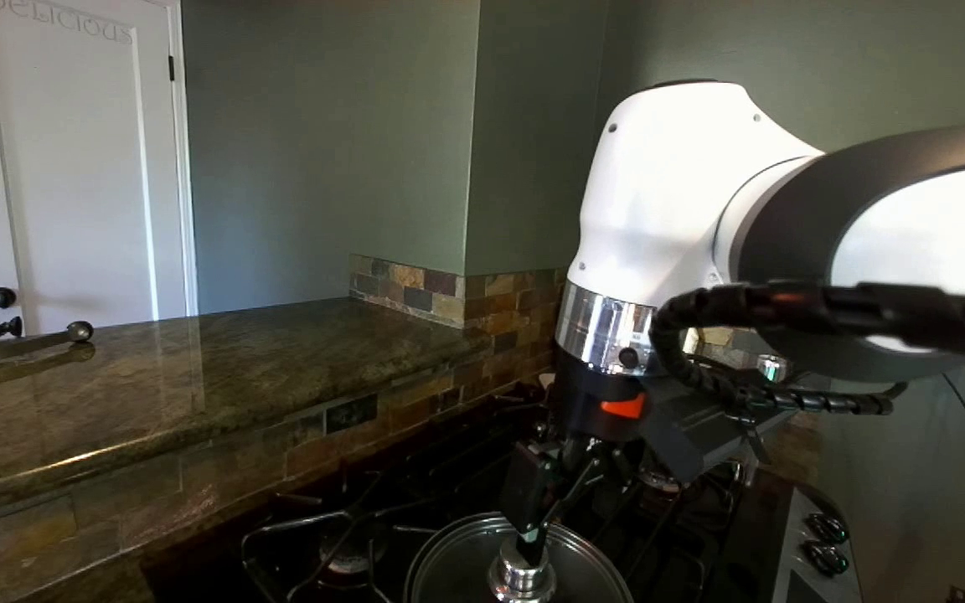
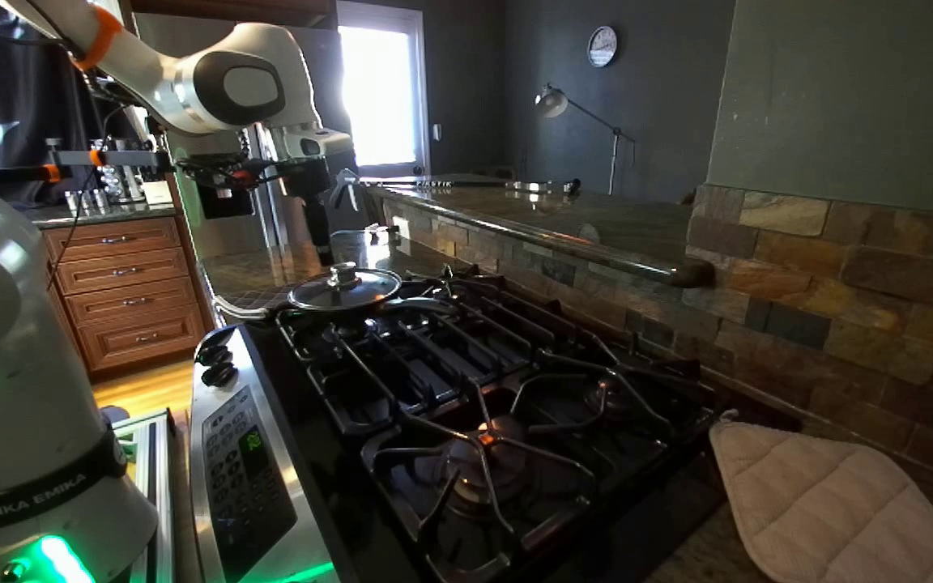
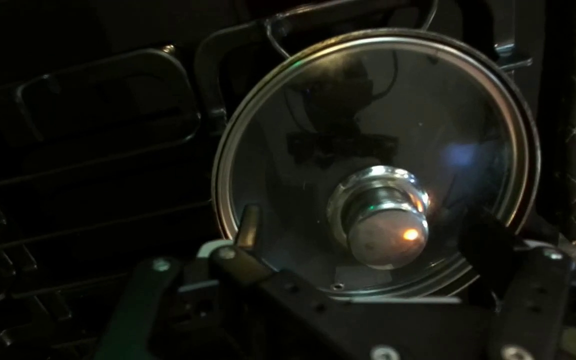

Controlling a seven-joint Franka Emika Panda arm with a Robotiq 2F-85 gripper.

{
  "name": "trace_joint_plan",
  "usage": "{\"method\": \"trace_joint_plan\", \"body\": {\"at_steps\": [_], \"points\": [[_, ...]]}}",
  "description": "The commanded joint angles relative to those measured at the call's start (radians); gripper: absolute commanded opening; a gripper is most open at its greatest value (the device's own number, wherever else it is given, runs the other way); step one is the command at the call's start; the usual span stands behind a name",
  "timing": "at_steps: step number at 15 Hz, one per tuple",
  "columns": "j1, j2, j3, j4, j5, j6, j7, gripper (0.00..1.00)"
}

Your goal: Take the lid off the pot, then move the pot backwards, then put the lid on it

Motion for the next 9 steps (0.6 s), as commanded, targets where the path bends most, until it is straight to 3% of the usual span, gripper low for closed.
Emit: {"method": "trace_joint_plan", "body": {"at_steps": [1,9], "points": [[0.01,0.046,-0.001,0.022,-0.035,0.008,0.041,1.0],[0.013,0.111,0.01,0.057,-0.106,0.061,0.046,1.0]]}}
